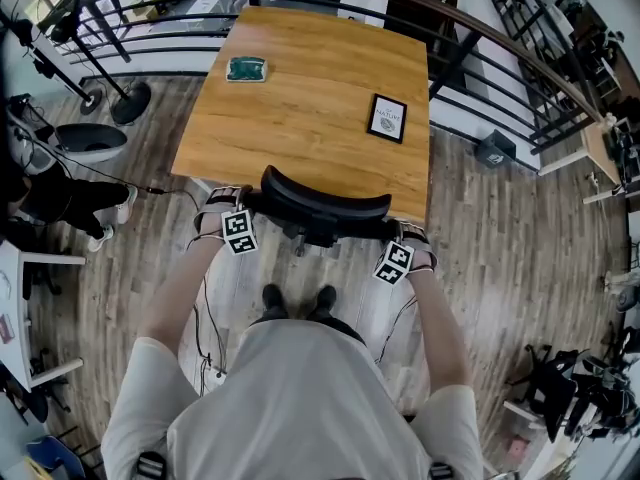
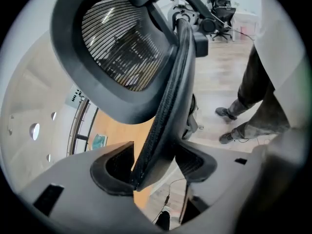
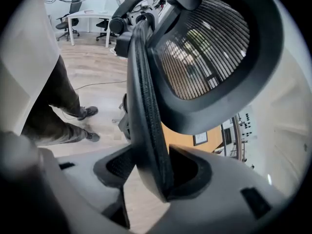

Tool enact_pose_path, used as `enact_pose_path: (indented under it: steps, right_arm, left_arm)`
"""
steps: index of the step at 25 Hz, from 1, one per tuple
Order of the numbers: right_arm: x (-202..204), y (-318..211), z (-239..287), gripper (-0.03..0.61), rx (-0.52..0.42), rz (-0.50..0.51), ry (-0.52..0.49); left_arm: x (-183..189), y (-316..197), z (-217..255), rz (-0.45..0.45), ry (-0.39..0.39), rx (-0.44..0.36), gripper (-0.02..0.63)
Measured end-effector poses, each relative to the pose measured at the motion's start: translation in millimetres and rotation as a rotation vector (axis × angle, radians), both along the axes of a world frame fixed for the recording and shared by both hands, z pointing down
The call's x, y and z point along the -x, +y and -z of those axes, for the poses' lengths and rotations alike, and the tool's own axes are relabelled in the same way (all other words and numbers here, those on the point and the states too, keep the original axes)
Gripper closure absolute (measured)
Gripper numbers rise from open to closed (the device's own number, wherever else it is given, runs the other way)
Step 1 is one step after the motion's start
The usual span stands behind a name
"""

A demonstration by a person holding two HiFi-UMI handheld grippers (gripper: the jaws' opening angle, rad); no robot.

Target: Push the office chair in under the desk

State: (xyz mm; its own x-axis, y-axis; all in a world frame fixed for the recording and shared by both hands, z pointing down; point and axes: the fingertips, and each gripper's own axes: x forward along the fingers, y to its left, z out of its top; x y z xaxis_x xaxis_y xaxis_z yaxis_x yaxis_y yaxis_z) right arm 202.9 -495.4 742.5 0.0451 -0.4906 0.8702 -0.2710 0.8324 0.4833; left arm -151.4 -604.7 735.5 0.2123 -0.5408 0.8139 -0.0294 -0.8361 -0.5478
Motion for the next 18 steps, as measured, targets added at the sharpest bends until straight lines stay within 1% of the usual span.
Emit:
enact_pose_path:
  steps: [5, 11, 14, 18]
  right_arm:
    - [-5.1, 11.4, 20.4, 0.385, -0.008, -0.048, -0.049]
    - [-7.7, 21.3, 56.3, 0.385, -0.001, -0.165, -0.197]
    - [-6.1, 19.6, 79.5, 0.385, -0.044, -0.211, -0.267]
    - [-3.6, 13.6, 109.9, 0.385, -0.126, -0.284, -0.342]
  left_arm:
    - [-0.6, 12.6, 17.1, 0.025, 0.045, -0.004, 0.362]
    - [-6.6, 26.5, 52.7, 0.065, 0.143, -0.004, 0.365]
    - [-9.4, 29.9, 74.3, 0.109, 0.217, -0.006, 0.376]
    - [-14.0, 30.2, 106.8, 0.186, 0.354, -0.01, 0.396]
